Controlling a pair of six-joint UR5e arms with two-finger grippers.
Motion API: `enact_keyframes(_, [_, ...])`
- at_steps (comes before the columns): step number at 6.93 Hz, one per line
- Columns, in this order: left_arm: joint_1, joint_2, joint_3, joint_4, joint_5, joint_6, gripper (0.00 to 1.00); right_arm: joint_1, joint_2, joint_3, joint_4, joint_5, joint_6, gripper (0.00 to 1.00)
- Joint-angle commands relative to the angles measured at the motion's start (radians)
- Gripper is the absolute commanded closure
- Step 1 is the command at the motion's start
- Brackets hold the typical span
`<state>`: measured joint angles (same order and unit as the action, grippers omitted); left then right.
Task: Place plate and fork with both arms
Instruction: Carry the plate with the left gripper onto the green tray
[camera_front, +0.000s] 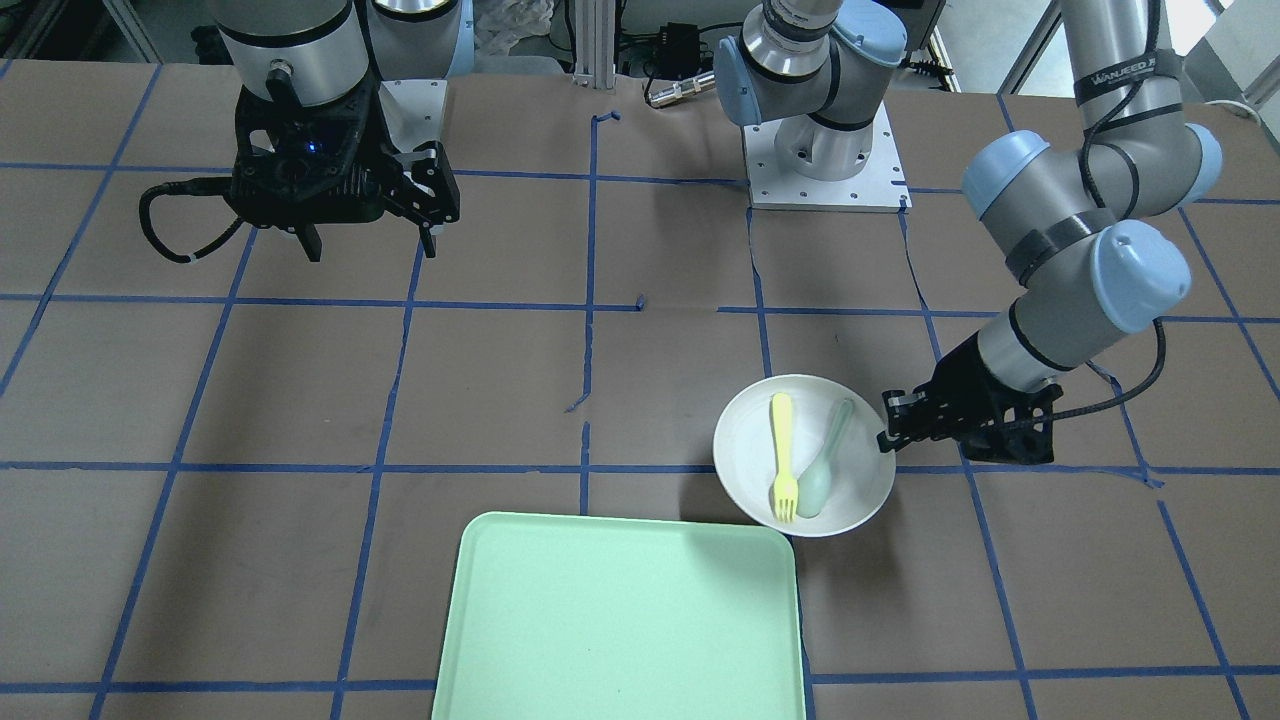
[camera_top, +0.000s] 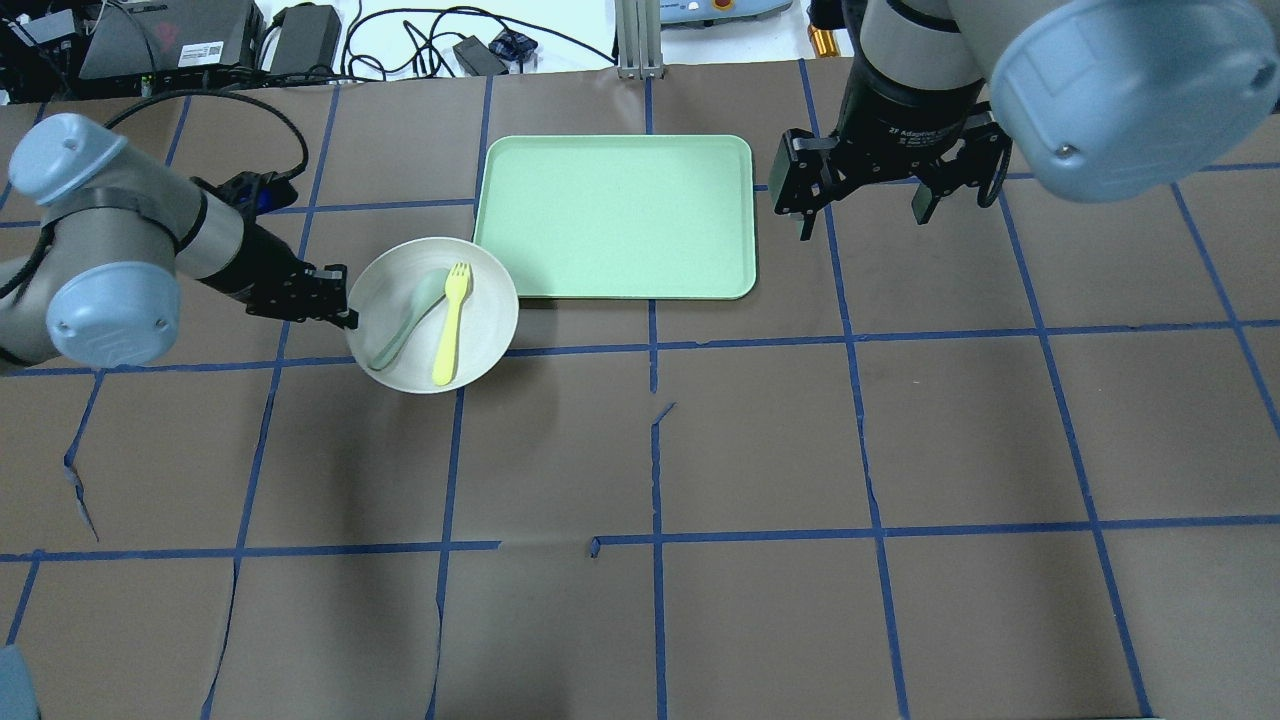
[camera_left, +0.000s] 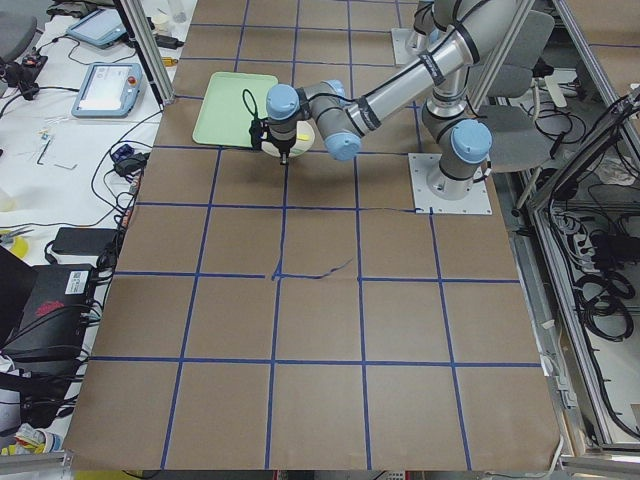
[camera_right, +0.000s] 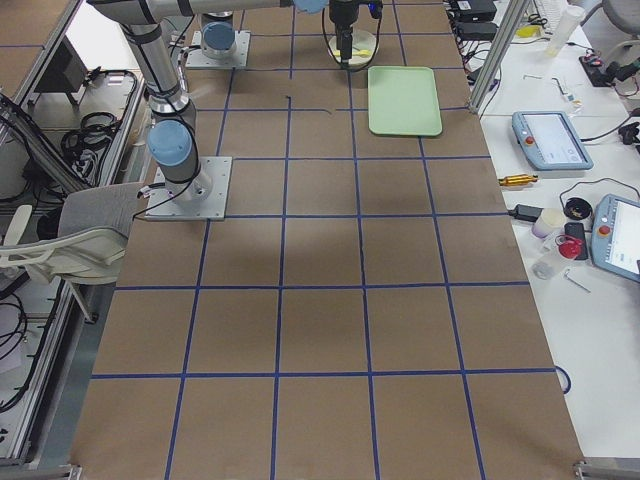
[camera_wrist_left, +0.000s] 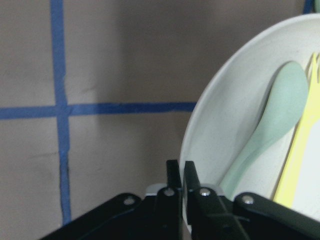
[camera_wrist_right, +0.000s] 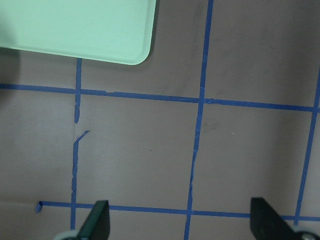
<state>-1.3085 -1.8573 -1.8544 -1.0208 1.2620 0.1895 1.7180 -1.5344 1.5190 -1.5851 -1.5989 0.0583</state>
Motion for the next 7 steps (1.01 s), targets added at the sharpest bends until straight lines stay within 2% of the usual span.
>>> enact_keyframes(1, [-0.170, -0.217, 0.270, 0.001, -0.035, -0.197, 1.00, 0.000, 0.000, 0.001, 0.000, 0.000, 0.000, 0.00])
enact_keyframes(2, [-0.225, -0.324, 0.394, -0.007, -0.035, -0.261, 1.00, 0.002, 0.000, 0.001, 0.000, 0.002, 0.000, 0.00])
enact_keyframes(3, [-0.245, -0.386, 0.441, -0.005, -0.033, -0.272, 1.00, 0.002, 0.000, 0.001, -0.001, 0.002, 0.000, 0.00])
enact_keyframes(7, [-0.273, -0.457, 0.523, -0.004, -0.035, -0.330, 1.00, 0.002, 0.000, 0.001, 0.000, 0.005, 0.000, 0.00])
